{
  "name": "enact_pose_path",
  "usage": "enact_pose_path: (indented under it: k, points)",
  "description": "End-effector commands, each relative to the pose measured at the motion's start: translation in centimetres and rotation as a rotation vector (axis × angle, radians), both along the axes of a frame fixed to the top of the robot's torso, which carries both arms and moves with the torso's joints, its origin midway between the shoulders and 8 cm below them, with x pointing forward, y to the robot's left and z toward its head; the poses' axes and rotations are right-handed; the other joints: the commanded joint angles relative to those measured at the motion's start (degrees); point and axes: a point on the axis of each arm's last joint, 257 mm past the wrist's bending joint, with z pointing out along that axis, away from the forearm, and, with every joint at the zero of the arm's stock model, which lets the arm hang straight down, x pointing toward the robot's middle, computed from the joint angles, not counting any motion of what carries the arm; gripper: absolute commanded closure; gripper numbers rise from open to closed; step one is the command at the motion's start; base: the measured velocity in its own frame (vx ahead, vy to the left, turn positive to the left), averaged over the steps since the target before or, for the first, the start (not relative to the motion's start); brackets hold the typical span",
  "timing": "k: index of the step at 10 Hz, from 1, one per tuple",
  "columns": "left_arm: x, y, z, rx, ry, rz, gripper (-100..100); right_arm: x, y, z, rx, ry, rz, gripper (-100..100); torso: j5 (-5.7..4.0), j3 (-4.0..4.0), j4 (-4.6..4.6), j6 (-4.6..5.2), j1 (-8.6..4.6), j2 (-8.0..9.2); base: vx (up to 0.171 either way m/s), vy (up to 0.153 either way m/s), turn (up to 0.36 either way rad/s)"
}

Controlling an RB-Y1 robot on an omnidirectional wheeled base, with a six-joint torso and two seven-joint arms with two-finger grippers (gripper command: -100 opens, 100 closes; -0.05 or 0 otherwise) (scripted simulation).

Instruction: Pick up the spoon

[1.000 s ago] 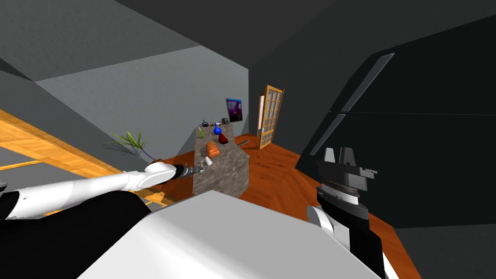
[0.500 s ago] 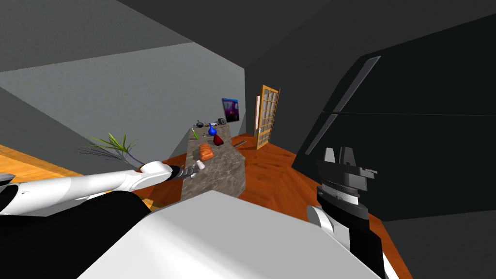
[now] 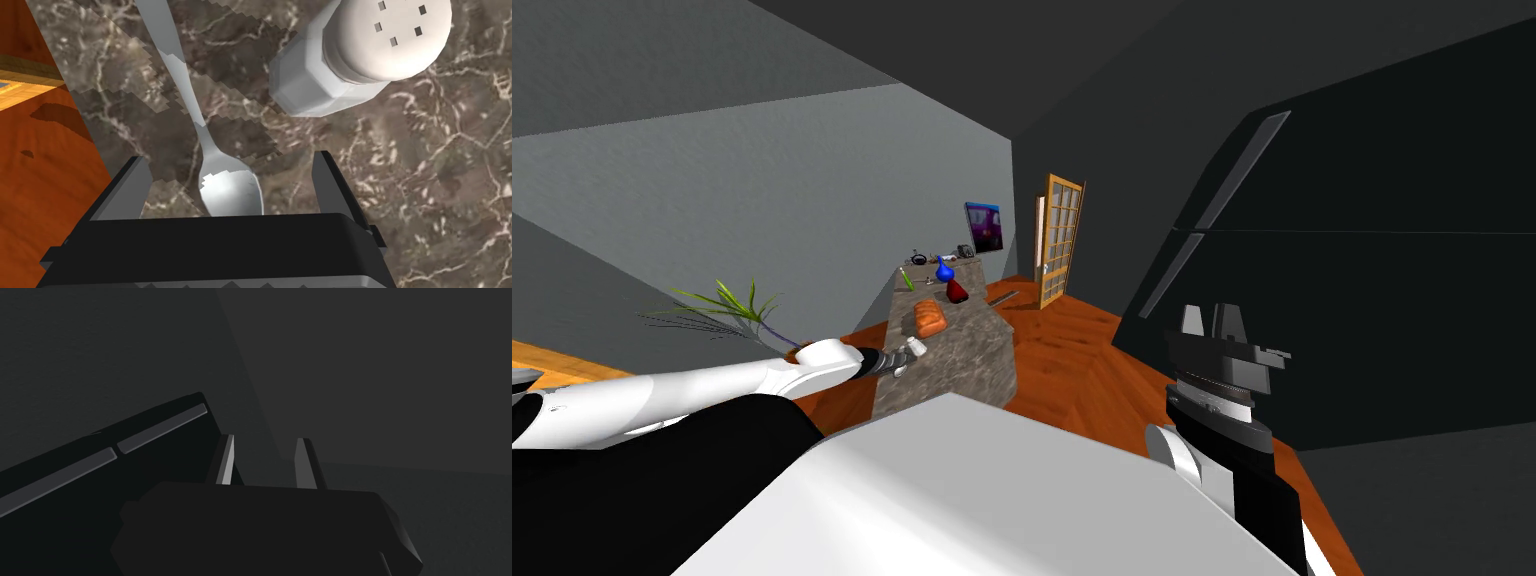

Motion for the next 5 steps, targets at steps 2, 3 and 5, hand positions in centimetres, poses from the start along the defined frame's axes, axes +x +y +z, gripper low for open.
enact_pose_path:
  k: [2,3,5]
  points:
    - [-0.69,0.11,-0.74,-0.001,-0.001,0.005,-100,0.0,0.0,0.0,0.0,0.0,0.0,0,0.01,-0.03,-0.01,0.0,0.02,-0.05,0.052,0.018,-0.039]
    - [-0.74,0.12,-0.81,-0.001,-0.002,0.005,100,0.0,0.0,0.0,0.0,0.0,0.0,0,-0.01,0.01,0.0,0.0,-0.02,0.04,0.005,0.002,0.001]
    - [-0.73,0.24,-0.75,0.002,-0.001,0.006,100,0.0,0.0,0.0,0.0,0.0,0.0,0,0.08,0.06,0.01,0.07,-0.08,0.13,0.001,0.004,0.008]
